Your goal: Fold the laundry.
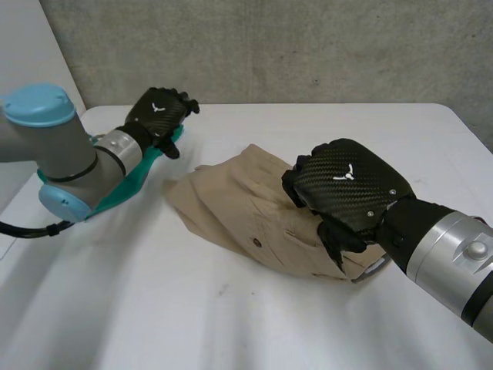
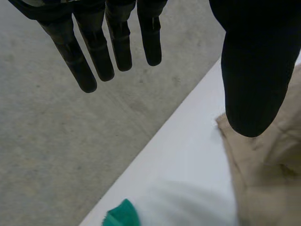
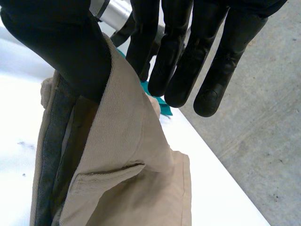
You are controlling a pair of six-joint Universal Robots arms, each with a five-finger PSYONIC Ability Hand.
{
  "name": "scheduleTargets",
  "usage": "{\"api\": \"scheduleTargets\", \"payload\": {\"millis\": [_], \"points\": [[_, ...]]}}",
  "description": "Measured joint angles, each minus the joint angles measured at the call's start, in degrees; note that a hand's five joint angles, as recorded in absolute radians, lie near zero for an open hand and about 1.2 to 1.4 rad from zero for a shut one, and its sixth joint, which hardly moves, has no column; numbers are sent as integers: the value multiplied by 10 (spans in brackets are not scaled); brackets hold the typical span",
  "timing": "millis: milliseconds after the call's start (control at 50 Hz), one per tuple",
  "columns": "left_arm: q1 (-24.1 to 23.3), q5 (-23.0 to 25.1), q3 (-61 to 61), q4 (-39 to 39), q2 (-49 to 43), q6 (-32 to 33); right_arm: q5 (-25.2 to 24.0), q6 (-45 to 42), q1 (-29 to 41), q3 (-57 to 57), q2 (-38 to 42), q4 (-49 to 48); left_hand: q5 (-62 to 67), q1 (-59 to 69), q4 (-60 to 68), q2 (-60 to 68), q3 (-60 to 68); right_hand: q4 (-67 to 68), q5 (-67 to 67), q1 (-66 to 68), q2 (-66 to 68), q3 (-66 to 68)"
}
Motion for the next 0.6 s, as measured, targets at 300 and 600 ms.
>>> {"api": "scheduleTargets", "payload": {"millis": [300,600], "points": [[-30,23,17,-2,-82,-1,2,0,2,4,0,0,9,13,8,8,11,0,0,0,0,0],[-55,-38,36,17,-100,-6,9,-2,-1,4,15,-3,404,411,433,434,431,0,0,0,0,0]]}}
